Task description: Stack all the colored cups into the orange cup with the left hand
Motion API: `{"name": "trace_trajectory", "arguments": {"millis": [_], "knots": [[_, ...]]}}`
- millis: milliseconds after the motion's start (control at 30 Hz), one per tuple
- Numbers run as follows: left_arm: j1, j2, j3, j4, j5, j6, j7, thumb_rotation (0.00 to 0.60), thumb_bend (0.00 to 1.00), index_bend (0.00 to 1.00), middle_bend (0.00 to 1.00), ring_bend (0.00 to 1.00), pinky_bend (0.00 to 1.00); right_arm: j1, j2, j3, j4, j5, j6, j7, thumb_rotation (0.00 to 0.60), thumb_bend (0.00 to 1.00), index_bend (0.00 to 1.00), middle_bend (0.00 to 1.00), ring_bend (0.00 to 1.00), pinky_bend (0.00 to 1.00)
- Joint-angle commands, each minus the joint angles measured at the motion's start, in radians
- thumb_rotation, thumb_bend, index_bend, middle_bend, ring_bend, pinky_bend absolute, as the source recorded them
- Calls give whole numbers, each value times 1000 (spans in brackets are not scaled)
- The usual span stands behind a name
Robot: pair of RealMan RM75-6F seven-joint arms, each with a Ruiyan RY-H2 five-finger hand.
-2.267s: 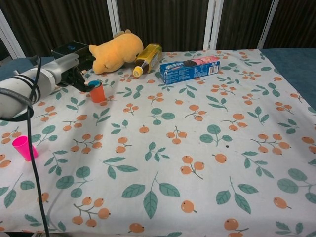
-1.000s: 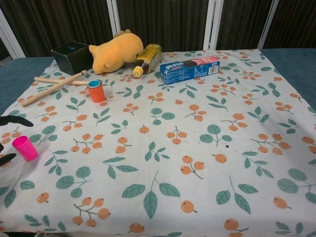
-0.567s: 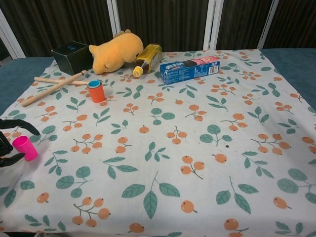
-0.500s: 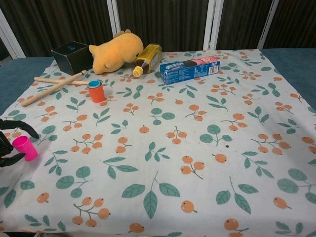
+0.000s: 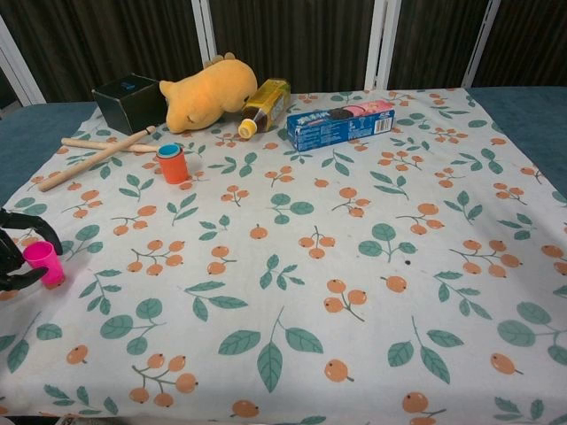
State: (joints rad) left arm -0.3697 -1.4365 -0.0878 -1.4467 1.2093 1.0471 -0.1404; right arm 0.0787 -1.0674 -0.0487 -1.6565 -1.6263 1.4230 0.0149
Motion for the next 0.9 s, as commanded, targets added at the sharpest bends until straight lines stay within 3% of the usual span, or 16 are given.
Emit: {"name": "trace_trajectory", "arguments": {"millis": [33, 233, 367, 467, 533, 667, 900], "knots": [[-4, 0, -15, 2, -5, -1, -15, 600, 381, 597, 1000, 1000, 1000, 0, -1, 0, 1, 1, -1, -1, 600, 134, 0, 0, 0, 0], [-66, 6, -132, -31, -47, -18, -61, 600, 380, 611, 1000, 1000, 1000, 3, -4, 2, 0, 7, -7, -7, 600, 134, 0, 0, 0, 0], [-95, -4, -170, -32, -69, -24, -49, 600, 380, 611, 1000, 1000, 1000, 3, -5, 3, 0, 9, -8, -8, 600, 134, 0, 0, 0, 0], [-210, -73, -283, 11, -141, -51, 15, 600, 380, 614, 1000, 1000, 1000, 2, -5, 11, 0, 23, -5, -6, 600, 135, 0, 0, 0, 0], [-265, -118, -323, 52, -208, -72, 60, 600, 381, 615, 1000, 1000, 1000, 3, -4, 16, 0, 31, -6, -4, 600, 134, 0, 0, 0, 0], [-347, -177, -366, 128, -292, -109, 113, 600, 383, 615, 1000, 1000, 1000, 6, -3, 25, 3, 49, -14, -4, 600, 134, 0, 0, 0, 0], [-444, -274, -385, 282, -349, -137, 161, 600, 382, 615, 1000, 1000, 1000, 7, 1, 39, 2, 78, -17, 1, 600, 134, 0, 0, 0, 0]]}}
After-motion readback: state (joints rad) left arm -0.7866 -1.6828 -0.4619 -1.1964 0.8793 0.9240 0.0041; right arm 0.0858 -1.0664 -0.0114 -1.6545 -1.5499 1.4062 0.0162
